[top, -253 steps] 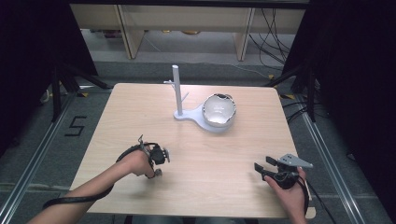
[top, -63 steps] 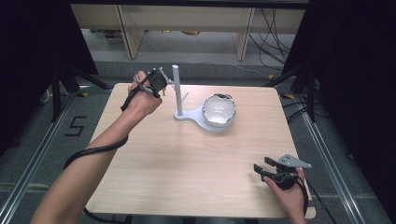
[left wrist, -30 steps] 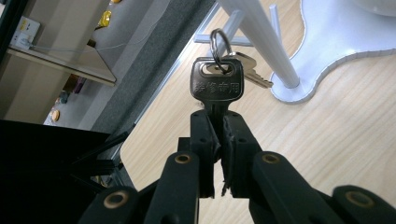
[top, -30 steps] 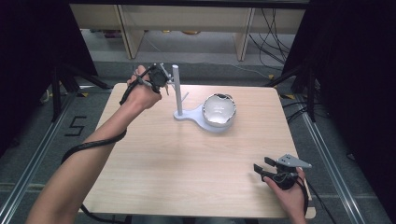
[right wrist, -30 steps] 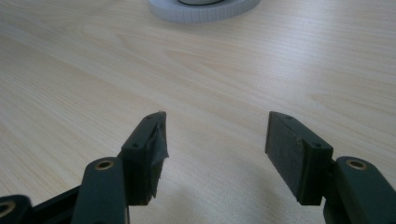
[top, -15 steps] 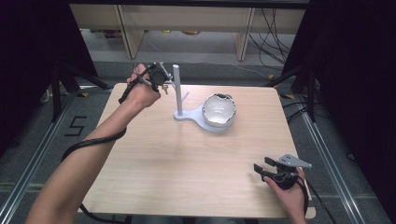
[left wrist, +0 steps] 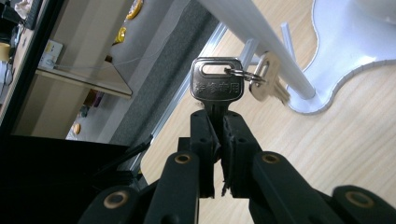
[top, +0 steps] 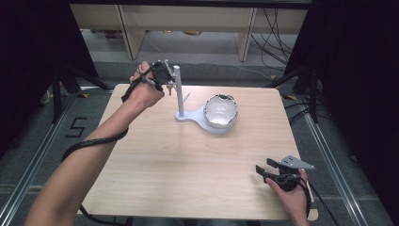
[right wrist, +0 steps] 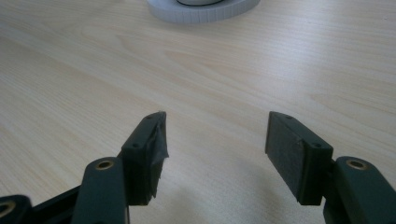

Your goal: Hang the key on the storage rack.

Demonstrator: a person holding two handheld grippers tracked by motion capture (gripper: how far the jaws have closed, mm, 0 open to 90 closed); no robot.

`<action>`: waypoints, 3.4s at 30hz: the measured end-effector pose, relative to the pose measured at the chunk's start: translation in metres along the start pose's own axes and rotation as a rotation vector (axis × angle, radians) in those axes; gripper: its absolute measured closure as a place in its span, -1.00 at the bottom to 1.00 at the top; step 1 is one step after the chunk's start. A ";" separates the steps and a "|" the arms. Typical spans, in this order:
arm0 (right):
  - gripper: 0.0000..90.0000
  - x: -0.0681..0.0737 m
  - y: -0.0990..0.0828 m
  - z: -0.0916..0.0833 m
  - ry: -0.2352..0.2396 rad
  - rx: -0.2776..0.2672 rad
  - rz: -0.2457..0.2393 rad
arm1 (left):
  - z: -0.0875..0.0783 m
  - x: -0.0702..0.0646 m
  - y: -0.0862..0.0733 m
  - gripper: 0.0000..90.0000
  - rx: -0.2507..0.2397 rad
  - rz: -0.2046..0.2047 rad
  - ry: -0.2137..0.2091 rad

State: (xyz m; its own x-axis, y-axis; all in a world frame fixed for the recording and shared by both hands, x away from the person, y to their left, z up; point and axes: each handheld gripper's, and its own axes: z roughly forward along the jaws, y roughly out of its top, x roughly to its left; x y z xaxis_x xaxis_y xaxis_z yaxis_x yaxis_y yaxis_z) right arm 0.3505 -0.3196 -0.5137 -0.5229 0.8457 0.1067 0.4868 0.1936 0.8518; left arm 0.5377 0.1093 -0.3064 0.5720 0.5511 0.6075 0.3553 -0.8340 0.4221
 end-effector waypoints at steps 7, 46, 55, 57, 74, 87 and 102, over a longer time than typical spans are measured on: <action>-0.12 0.000 0.000 0.000 0.001 0.003 0.002 | 0.003 0.000 -0.003 0.86 -0.007 0.004 0.019; -0.12 0.001 0.000 0.001 -0.001 0.013 -0.003 | 0.013 -0.014 -0.024 0.85 -0.016 0.080 0.084; -0.12 0.001 0.000 0.001 0.000 0.015 -0.002 | 0.016 -0.016 -0.024 0.85 -0.012 0.069 0.065; -0.12 0.001 0.000 0.000 -0.002 0.011 -0.007 | 0.017 -0.017 -0.024 0.85 -0.013 0.070 0.062; -0.12 0.001 0.000 0.000 -0.001 0.011 -0.007 | 0.002 -0.022 -0.051 0.21 -0.175 -0.163 -0.086; -0.12 0.001 0.000 0.000 -0.006 0.009 -0.007 | -0.022 -0.038 -0.101 -0.13 -0.317 -0.309 -0.149; -0.12 0.003 0.000 -0.001 -0.007 0.020 0.034 | -0.039 -0.064 -0.156 -0.19 -0.406 -0.429 -0.175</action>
State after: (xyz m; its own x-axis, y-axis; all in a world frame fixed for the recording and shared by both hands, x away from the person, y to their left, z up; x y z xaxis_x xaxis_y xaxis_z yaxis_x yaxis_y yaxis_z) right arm 0.3480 -0.3171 -0.5133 -0.5011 0.8553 0.1320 0.5184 0.1745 0.8371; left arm 0.4167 0.2057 -0.3849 0.5657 0.7943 0.2215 0.2905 -0.4433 0.8480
